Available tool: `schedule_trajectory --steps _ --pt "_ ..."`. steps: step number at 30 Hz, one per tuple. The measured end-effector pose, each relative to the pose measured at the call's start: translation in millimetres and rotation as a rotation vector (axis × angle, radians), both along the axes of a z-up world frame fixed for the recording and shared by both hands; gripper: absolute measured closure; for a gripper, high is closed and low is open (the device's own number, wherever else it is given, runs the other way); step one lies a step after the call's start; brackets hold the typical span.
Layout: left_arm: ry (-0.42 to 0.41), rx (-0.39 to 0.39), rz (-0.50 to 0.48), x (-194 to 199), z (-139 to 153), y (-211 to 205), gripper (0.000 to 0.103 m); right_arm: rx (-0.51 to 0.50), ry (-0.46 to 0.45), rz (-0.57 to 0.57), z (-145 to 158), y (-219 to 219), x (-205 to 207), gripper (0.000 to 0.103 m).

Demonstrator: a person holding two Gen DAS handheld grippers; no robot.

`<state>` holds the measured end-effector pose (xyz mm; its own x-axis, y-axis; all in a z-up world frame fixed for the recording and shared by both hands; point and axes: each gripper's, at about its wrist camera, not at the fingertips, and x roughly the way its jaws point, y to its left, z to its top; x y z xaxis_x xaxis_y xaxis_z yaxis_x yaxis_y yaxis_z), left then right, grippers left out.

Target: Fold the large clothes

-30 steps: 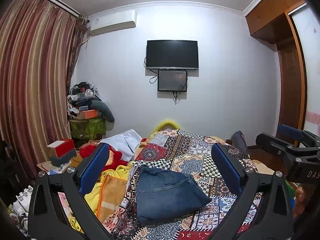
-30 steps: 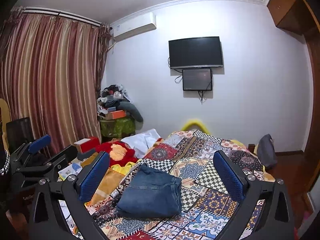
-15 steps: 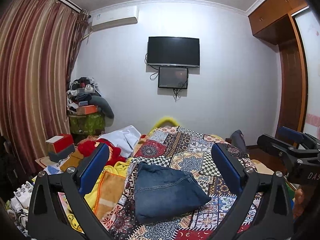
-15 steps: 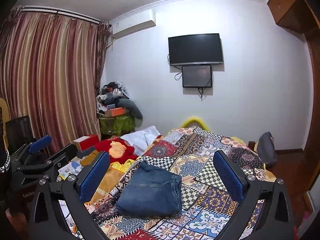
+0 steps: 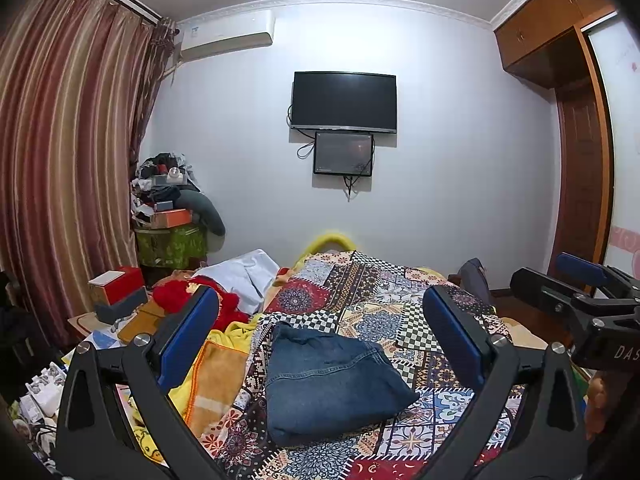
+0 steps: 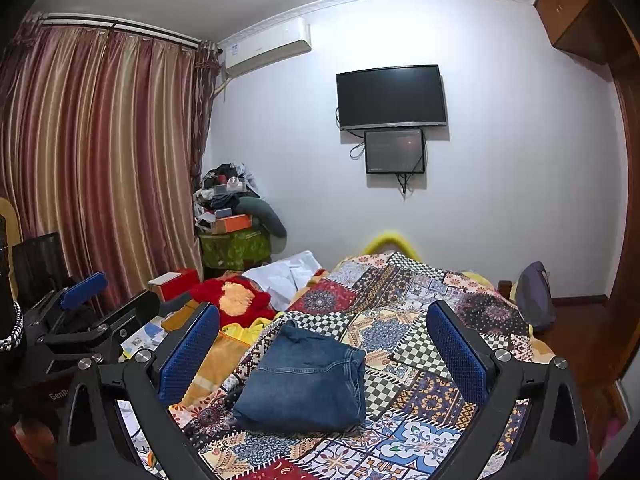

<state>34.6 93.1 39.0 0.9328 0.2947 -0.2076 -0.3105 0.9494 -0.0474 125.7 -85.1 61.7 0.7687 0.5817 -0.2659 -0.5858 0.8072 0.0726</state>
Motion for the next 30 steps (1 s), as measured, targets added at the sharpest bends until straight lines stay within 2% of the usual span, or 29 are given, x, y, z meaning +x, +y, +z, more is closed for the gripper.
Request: schedule_trajectory --steps 30 --pt "0.013 -0.007 -0.032 3.1 -1.9 4.0 0.0 0.009 0.012 -0.014 -5.5 4.8 -0.4 0.0"
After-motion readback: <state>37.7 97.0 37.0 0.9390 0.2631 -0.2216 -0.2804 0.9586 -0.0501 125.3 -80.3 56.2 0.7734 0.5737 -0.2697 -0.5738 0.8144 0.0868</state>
